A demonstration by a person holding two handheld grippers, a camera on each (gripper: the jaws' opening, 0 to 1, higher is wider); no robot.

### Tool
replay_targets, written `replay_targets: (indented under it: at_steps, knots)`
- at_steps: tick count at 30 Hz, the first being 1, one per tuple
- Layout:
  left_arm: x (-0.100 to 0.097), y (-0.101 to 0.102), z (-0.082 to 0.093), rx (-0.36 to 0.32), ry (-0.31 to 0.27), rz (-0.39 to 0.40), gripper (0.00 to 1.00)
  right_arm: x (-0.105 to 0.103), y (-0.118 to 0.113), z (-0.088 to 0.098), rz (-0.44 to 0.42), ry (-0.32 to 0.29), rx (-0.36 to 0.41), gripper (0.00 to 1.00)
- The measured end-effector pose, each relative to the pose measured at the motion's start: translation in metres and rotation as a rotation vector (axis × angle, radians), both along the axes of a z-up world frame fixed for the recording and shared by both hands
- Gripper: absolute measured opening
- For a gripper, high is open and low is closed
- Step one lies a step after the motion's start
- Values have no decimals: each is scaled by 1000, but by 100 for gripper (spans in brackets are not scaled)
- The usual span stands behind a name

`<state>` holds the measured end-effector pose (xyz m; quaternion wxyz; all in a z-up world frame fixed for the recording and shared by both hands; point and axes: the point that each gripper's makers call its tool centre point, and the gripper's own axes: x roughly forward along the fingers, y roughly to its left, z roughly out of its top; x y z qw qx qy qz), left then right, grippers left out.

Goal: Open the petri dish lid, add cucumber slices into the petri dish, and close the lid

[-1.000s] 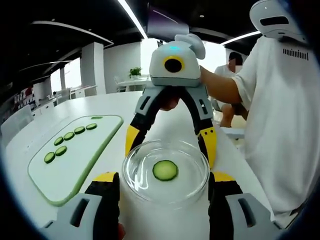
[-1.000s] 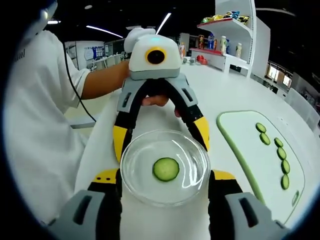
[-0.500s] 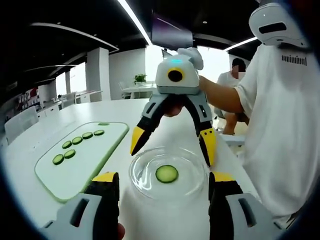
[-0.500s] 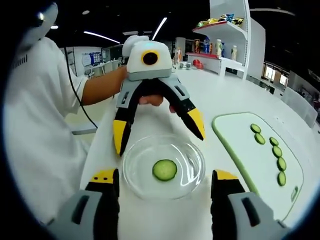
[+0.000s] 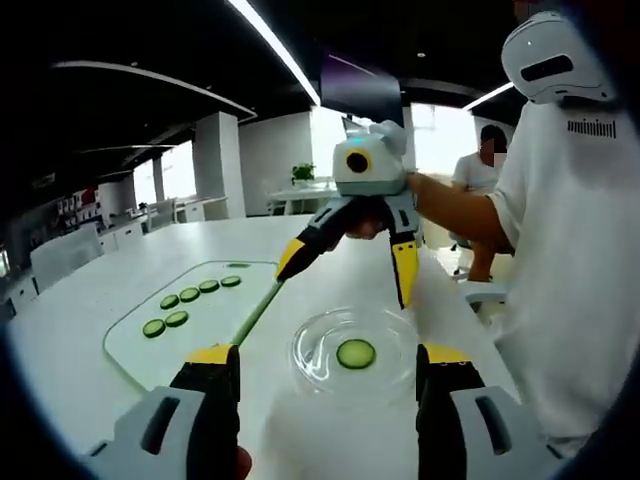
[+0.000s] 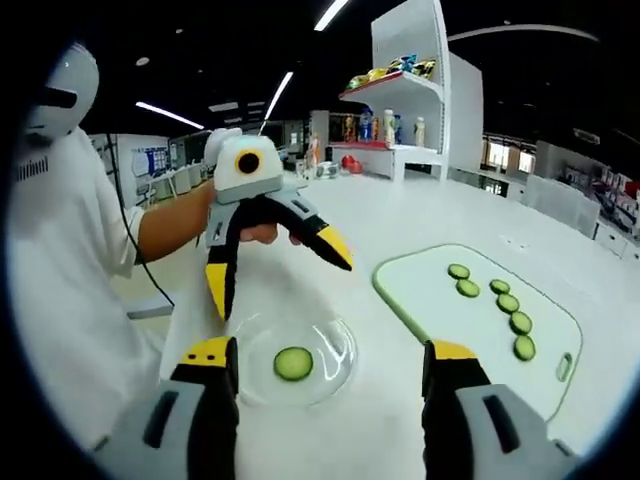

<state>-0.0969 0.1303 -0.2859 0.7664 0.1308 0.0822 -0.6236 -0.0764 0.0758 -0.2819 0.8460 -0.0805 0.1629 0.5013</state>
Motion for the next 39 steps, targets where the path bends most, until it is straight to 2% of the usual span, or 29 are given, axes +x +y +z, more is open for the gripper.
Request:
replay_targets:
  at_steps: [3,9,16,21,26,34,39]
  knots:
    - [4,4,3,-10,-5,31,71,10,-8,9,-64,-33,61,75]
    - [17,16,15,-69,-34,135,71,18,-21,21,-142,-72,114,74]
    - [29,32,30,-120,-75,239,71,24,-40,32,-232,-126,122,74]
    - [33,42,41,-124,-128,310,71,27,-57,42,-299,-159,141,74]
    - [37,57,46,-139,-141,372,71,32,-81,51,-375,-199,149,73]
    - [46,83,55,-205,-139,485,71,36,-119,63,-488,-246,161,72]
    - [50,95,62,-241,-152,537,71,37,-134,72,-523,-272,168,72]
